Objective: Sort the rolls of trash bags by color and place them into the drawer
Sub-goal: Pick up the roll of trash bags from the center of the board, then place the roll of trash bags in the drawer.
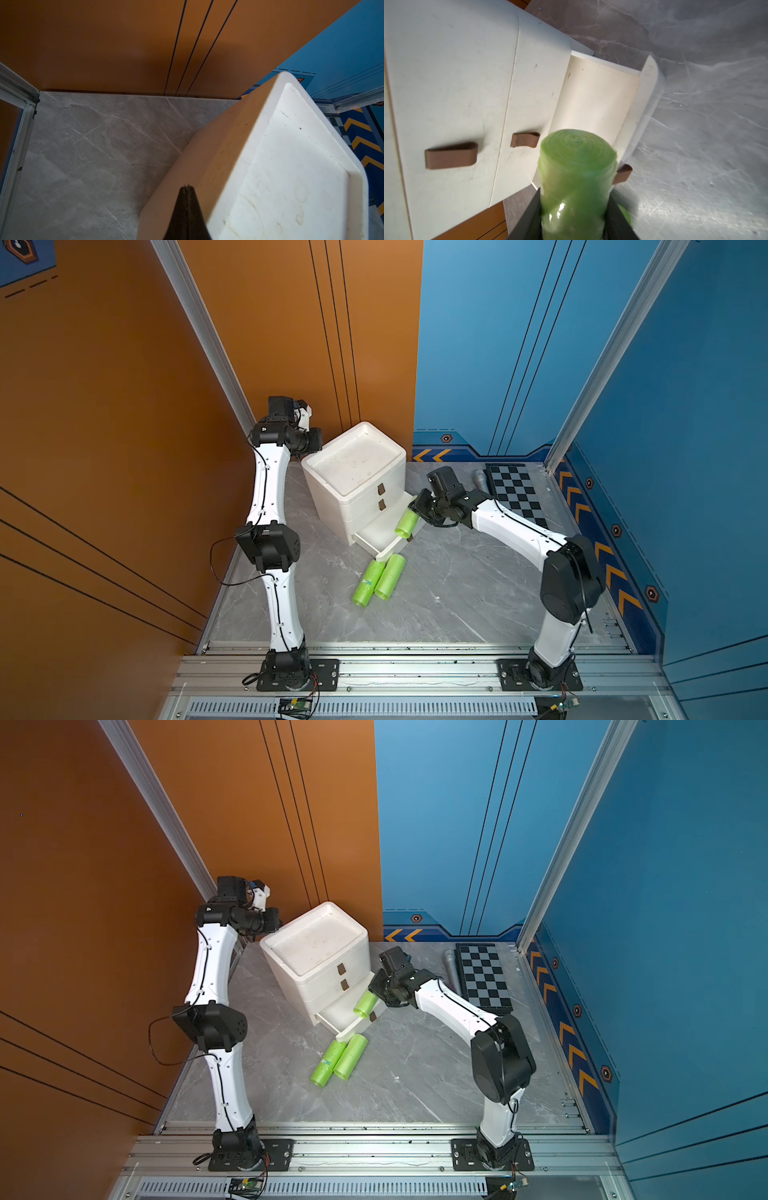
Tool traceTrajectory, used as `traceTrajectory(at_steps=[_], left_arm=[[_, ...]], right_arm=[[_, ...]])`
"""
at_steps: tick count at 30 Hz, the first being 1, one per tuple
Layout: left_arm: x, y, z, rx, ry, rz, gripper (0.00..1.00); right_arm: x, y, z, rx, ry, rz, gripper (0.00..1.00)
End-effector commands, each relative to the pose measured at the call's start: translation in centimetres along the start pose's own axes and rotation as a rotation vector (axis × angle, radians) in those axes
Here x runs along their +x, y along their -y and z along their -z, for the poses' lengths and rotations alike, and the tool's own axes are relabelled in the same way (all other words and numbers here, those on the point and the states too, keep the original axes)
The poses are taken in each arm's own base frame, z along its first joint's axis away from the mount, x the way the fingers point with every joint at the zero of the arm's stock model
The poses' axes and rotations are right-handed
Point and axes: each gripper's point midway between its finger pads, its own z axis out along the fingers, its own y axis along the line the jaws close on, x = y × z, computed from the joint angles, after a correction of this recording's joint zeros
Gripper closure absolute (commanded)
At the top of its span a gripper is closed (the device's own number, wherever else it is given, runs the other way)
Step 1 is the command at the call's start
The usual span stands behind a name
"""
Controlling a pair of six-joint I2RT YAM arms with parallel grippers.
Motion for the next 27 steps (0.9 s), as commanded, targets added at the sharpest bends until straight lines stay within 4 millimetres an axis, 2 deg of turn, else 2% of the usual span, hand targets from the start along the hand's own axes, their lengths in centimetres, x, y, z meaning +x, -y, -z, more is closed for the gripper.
traceTrajectory(at_steps=[1,5,9,11,13,22,27], left_arm=[[4.4,2.5,-1.4,0.082,-0.172,0.012,0.97],[4.3,2.1,-1.4,0.083,-0.169,0.023,0.97],[4.2,2.1,-1.4,0.088,-0.166,0.023,0.97],[4.2,2.1,-1.5,0.090,-0.167,0.026,0.97],[4.3,2.1,-1.6,0.092,-0.170,0.027,0.97],[4.1,2.1,-1.4,0.092,-0.164,0.024,0.97],[4.3,2.3,-1.3,0.096,-0.168,0.024,0.97]], right_arm=[[-0.7,-2.1,-1.8,-0.054,-0.019,-0.024,0.69],[-0.7,-3.0,-4.1,-0.063,-0.036,-0.053,0.67],[0.1,-3.2,-6.9,-0.071,-0.066,-0.102,0.67],[0.0,-4.3,-7.4,-0.097,-0.063,-0.120,0.67],[0.2,-4.0,-8.1,-0.088,-0.068,-0.138,0.66],[0.8,-3.3,-9.1,-0.074,-0.088,-0.162,0.50],[1.3,-3.4,-9.0,-0.074,-0.095,-0.155,0.47]])
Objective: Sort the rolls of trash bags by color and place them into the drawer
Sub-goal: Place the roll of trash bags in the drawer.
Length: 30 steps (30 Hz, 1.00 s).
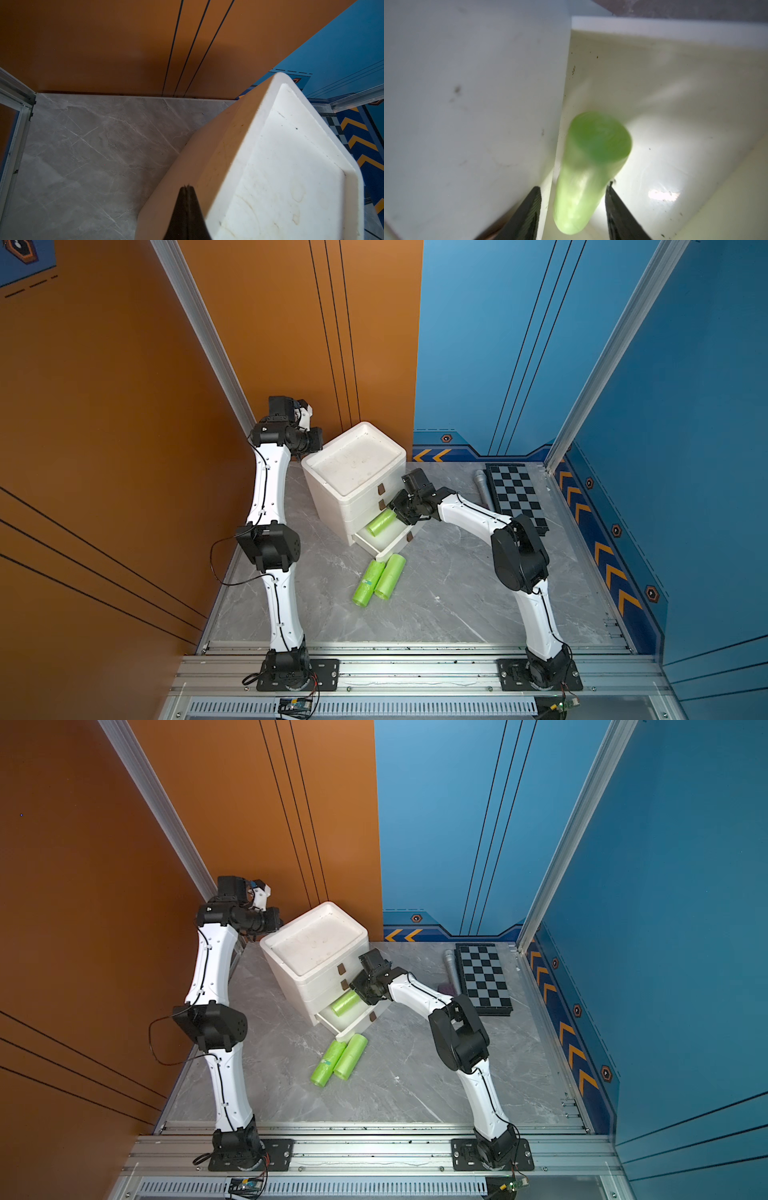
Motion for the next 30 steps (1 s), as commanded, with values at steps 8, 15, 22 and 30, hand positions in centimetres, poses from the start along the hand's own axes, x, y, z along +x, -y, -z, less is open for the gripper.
traceTrajectory(at_steps=[8,15,22,30], left_arm=[[4.3,2.2,-1.0,0.083,-0.169,0.024,0.97],[4.5,2.2,-1.1,0.082,-0.173,0.025,0.97],[4.5,2.3,-1.1,0.089,-0.174,0.026,0.97],[4.7,2.8,-0.7,0.098,-0.181,0.022,0.97]], right_arm=[[0.8,-1.7,2.4,-0.061,0.015,0.046,0.49],[3.4,0.8,7.7,-0.034,0.024,0.116,0.46],[9.6,5.5,8.7,0.096,-0.012,0.228,0.44],[14.0,9.1,5.1,0.202,-0.090,0.252,0.43]])
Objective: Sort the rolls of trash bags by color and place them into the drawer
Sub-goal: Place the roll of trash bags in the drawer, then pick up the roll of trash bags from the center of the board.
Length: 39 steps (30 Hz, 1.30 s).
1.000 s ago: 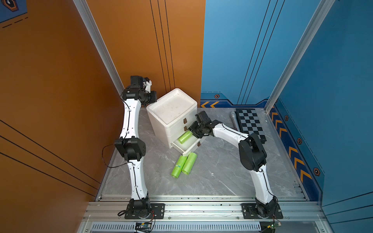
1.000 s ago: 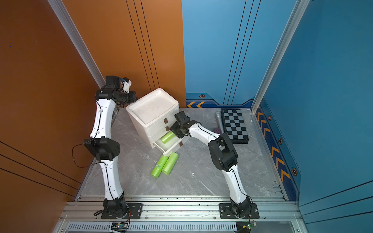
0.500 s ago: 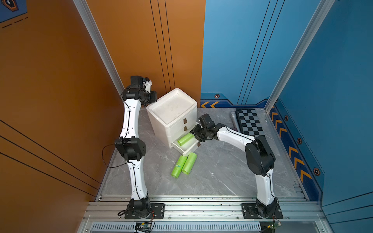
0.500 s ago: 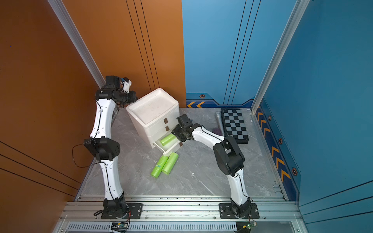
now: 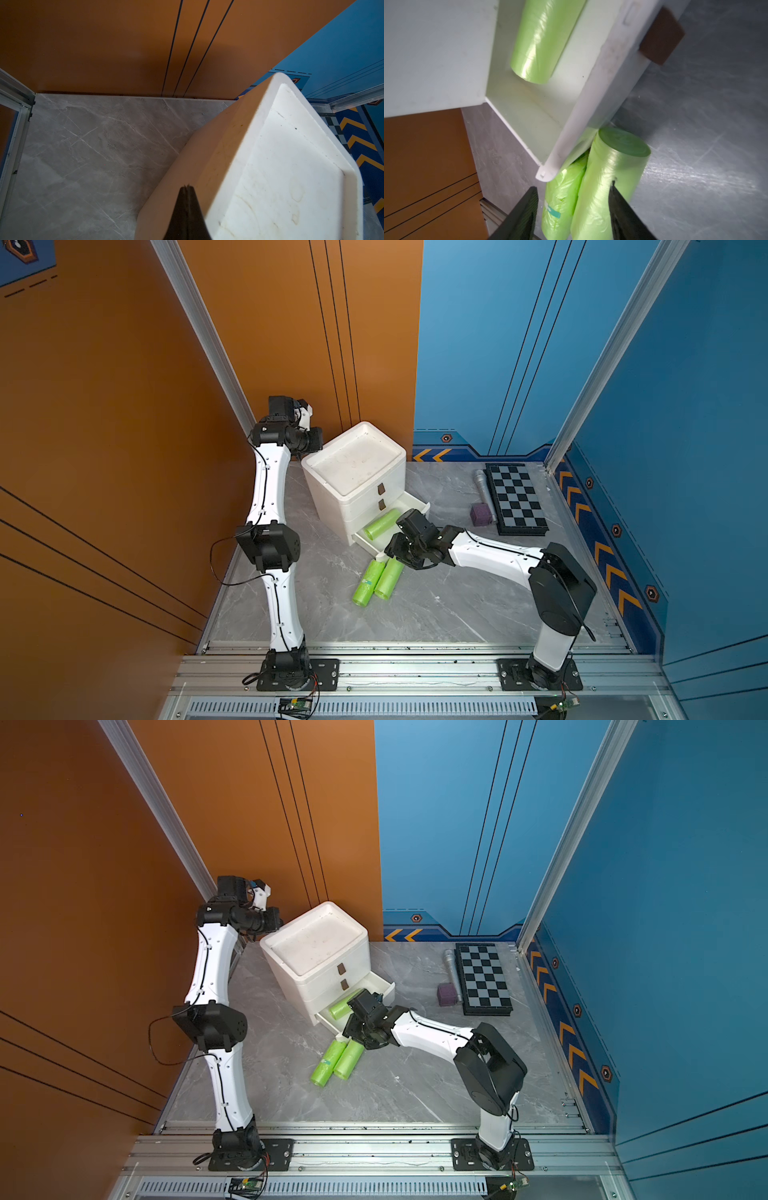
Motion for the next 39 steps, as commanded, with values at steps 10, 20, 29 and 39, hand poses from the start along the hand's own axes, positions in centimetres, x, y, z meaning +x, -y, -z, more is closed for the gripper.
traceTrajectory(at_steps=[10,20,29,39], left_arm=[[4.8,3.0,-0.9,0.100,-0.185,0.021,0.97],[4.8,3.0,-0.9,0.100,-0.183,0.021,0.97],[5.0,3.3,-1.1,0.100,-0.191,0.016,0.97],[5.0,3.2,-1.1,0.092,-0.189,0.010,0.97]], right_arm=[[2.0,4.9,-3.1,0.165,-0.007,-0.044,0.43],[3.1,4.7,-4.0,0.177,-0.020,-0.028,0.43],[4.0,5.9,-4.4,0.201,-0.044,-0.027,0.67],[2.9,2.2,2.1,0.042,-0.040,-0.003,0.70]])
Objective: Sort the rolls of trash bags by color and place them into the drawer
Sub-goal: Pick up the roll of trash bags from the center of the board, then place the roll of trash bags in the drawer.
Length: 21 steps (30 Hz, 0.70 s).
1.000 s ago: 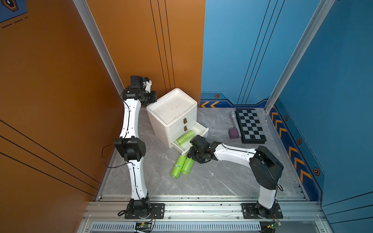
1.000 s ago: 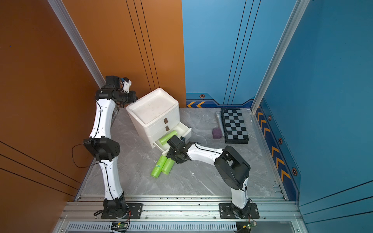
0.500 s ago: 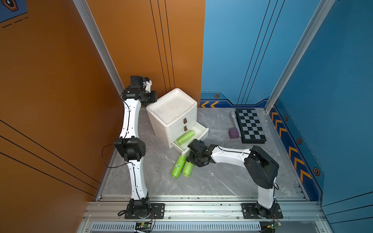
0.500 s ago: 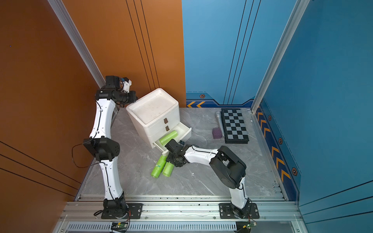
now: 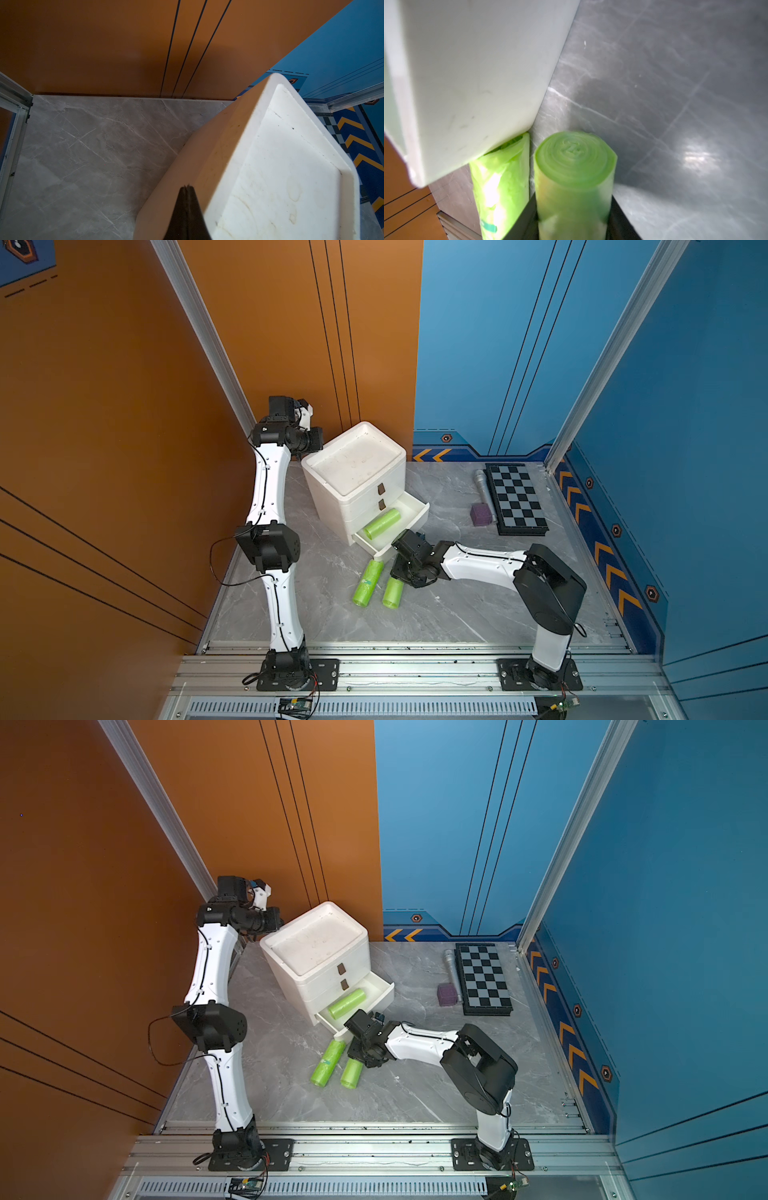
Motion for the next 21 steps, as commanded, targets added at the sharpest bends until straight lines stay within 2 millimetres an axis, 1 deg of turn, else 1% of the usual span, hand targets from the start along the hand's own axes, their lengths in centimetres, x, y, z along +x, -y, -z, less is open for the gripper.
traceTrajectory(at_steps=[1,4,5,9,11,13,14,15,19,21], left_arm=[[5.0,3.0,-1.0,0.084,-0.193,0.016,0.97],[5.1,3.1,-0.9,0.081,-0.194,0.011,0.97],[5.1,3.1,-0.8,0.079,-0.192,0.011,0.97],[5.3,3.2,-0.9,0.086,-0.200,0.011,0.97],[5.5,3.2,-1.1,0.087,-0.205,0.009,0.97],[5.5,3.3,-1.2,0.086,-0.208,0.008,0.97],[5.6,3.3,-1.3,0.088,-0.209,0.008,0.97],[5.5,3.3,-1.2,0.088,-0.206,0.005,0.97],[5.1,3.2,-1.0,0.092,-0.193,0.007,0.97],[5.2,3.2,-1.1,0.091,-0.199,0.012,0.97]], right_arm=[[-0.8,-1.6,3.9,-0.076,0.008,0.015,0.70],[-2.3,-2.8,6.2,-0.138,0.028,-0.010,0.71],[-3.1,-3.5,7.0,-0.164,0.040,-0.021,0.71],[-7.1,-6.4,9.5,-0.252,0.102,-0.040,0.71],[-9.1,-7.5,10.0,-0.275,0.129,-0.043,0.71],[-11.2,-8.1,9.9,-0.288,0.148,-0.065,0.71],[-11.9,-8.6,9.7,-0.294,0.153,-0.067,0.71],[-13.8,-8.3,9.6,-0.291,0.175,-0.099,0.71],[-16.3,-8.6,7.7,-0.286,0.178,-0.164,0.68],[-16.9,-8.8,6.6,-0.284,0.170,-0.184,0.67]])
